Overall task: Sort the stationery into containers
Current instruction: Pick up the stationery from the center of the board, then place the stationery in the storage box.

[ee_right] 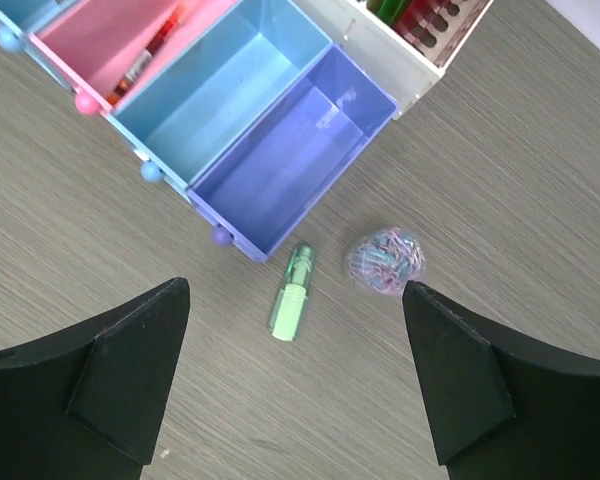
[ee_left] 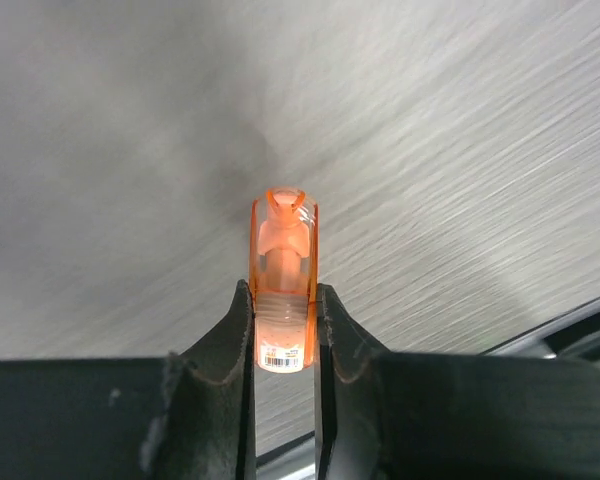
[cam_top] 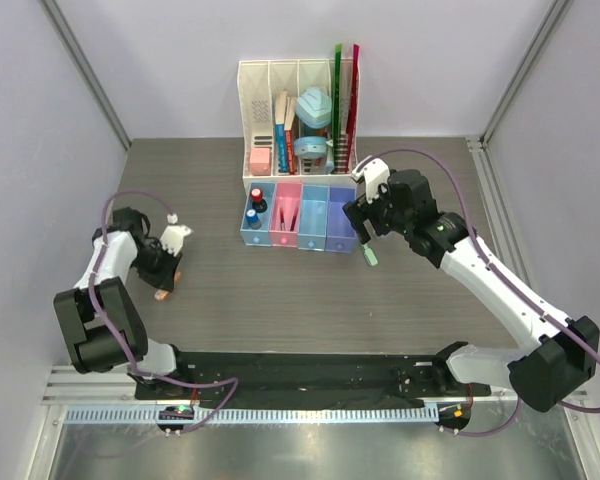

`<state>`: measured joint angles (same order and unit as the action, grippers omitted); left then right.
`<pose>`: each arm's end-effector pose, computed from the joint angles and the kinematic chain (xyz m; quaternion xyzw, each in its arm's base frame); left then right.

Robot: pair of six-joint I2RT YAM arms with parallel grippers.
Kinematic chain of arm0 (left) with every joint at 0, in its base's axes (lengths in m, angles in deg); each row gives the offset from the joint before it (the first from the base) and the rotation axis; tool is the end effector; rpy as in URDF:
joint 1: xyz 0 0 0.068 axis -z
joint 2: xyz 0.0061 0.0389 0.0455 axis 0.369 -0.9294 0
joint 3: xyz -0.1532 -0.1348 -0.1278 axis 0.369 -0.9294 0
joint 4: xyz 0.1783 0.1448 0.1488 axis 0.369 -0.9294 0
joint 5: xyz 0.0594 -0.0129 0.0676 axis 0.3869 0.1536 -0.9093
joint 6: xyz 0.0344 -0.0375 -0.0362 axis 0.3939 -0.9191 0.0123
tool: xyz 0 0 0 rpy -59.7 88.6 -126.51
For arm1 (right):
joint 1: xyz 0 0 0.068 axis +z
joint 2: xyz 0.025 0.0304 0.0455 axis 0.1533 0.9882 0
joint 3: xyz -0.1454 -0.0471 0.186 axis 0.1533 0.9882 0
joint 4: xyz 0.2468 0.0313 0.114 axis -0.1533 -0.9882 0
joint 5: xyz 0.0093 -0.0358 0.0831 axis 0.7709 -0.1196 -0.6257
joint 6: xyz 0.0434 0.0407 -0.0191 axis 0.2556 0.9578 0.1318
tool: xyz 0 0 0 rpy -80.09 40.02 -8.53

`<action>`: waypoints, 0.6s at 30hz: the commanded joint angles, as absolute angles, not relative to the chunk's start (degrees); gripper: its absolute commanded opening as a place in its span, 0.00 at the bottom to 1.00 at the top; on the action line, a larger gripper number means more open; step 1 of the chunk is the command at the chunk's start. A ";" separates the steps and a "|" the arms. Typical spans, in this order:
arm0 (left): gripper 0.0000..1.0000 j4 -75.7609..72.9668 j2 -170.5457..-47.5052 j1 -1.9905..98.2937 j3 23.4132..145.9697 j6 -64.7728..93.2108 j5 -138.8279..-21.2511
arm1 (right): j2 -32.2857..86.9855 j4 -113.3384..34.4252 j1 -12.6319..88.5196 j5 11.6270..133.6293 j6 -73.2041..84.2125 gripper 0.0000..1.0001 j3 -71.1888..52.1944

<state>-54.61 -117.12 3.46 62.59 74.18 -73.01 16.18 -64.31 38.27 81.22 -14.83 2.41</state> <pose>0.2448 0.0673 0.1313 0.2639 0.9542 -0.0852 0.1124 0.2680 0.1503 0.2982 -0.3160 0.8138 0.0604 0.4839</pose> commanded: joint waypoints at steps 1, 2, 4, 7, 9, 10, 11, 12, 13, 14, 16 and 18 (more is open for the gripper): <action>0.00 -60.19 -112.63 8.28 72.28 67.13 -61.94 | 15.53 -68.47 38.00 83.26 -19.76 0.93 2.50; 0.00 -60.19 -112.46 9.51 73.42 65.98 -61.24 | 15.53 -69.44 37.91 83.17 -20.12 0.93 2.68; 0.00 -59.32 -112.54 13.38 76.50 63.43 -58.69 | 15.88 -72.78 37.91 82.03 -20.99 0.93 3.38; 0.00 -55.55 -113.42 18.65 80.19 57.02 -56.14 | 16.32 -74.28 37.91 80.98 -21.61 0.93 5.22; 0.00 -51.34 -114.38 23.21 82.90 51.66 -55.00 | 17.02 -74.28 37.91 78.71 -22.93 0.93 6.10; 0.00 -49.66 -115.78 24.71 83.79 49.72 -54.82 | 17.46 -74.11 37.91 77.90 -23.37 0.93 6.89; 0.00 -46.25 -116.93 27.43 84.76 45.79 -54.73 | 17.98 -73.84 37.91 77.72 -23.72 0.93 7.07; 0.00 -44.56 -117.98 28.76 86.94 44.10 -54.73 | 19.47 -73.23 37.91 77.72 -23.81 0.93 7.34; 0.00 -43.07 -120.43 30.08 88.27 41.99 -55.16 | 20.18 -72.79 37.82 77.37 -23.90 0.93 7.69; 0.00 -40.27 -121.76 32.35 89.50 39.19 -55.25 | 21.14 -71.83 37.82 77.19 -23.90 0.93 7.95; 0.00 -38.23 -126.31 34.12 93.98 36.27 -55.60 | 23.95 -71.03 37.82 76.41 -23.90 0.93 8.22; 0.00 -37.43 -129.84 35.97 99.69 33.46 -55.52 | 25.89 -69.80 37.73 75.79 -23.55 0.93 8.22</action>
